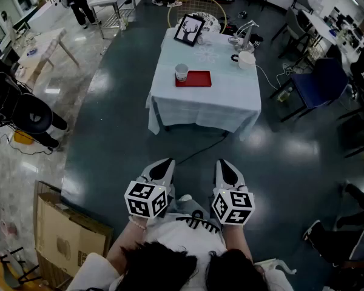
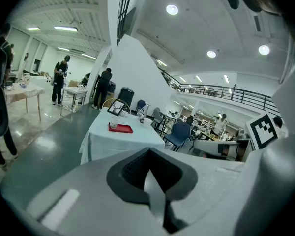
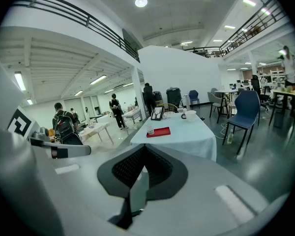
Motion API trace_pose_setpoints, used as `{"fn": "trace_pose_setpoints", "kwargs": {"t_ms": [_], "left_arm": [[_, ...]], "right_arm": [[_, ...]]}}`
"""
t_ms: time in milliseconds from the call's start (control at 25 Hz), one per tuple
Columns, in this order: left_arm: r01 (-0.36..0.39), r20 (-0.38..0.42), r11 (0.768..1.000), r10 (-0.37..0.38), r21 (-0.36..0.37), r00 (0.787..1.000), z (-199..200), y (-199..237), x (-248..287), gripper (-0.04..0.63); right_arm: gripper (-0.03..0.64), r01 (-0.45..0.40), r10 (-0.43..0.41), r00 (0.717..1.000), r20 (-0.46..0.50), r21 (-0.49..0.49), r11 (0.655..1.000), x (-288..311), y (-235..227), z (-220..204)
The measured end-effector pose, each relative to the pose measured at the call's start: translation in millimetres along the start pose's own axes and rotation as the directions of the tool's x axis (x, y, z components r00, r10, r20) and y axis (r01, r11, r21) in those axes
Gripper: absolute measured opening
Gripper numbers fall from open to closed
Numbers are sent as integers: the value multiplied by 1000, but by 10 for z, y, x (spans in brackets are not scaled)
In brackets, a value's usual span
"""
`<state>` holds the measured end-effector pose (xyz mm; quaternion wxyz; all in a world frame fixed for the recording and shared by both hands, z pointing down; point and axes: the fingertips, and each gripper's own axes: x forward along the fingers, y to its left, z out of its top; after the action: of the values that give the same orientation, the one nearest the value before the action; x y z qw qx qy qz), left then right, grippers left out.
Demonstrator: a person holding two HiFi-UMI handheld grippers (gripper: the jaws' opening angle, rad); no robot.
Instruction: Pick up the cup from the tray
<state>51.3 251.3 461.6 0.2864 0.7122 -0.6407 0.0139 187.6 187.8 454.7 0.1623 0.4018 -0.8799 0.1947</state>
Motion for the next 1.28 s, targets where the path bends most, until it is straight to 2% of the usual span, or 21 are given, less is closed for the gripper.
{"fn": "trace_pose_setpoints", "kwargs": {"t_ms": [360,560,800,880,1000,1200,1280], "left_arm": [[-4,-14,1000,4,-8,1000,-21,57,83,0],[-5,-16,1000,5,-15,1000,33,101,148,0],[0,-8,1000,0,-19,1000,163,236,292,0],[4,-10,1000,-5,-12,1000,215,289,348,0],[15,-16,1000,-15,-16,1000,309,399,457,0],[4,-31,1000,-4,2,1000,520,645,714,0],[25,-43,1000,-24,5,999,597,731,815,0]], "right_arm": [[23,6,-6,1000,-8,-15,1000,95,-42,-10],[25,20,-20,1000,-16,13,1000,179,-100,12],[29,-41,39,999,23,85,996,387,-89,179],[53,-81,77,996,46,85,993,463,-36,255],[132,-130,124,989,78,77,988,592,54,399],[195,-153,147,985,96,62,986,891,86,607],[229,-154,148,984,98,60,986,1034,98,669]]}}
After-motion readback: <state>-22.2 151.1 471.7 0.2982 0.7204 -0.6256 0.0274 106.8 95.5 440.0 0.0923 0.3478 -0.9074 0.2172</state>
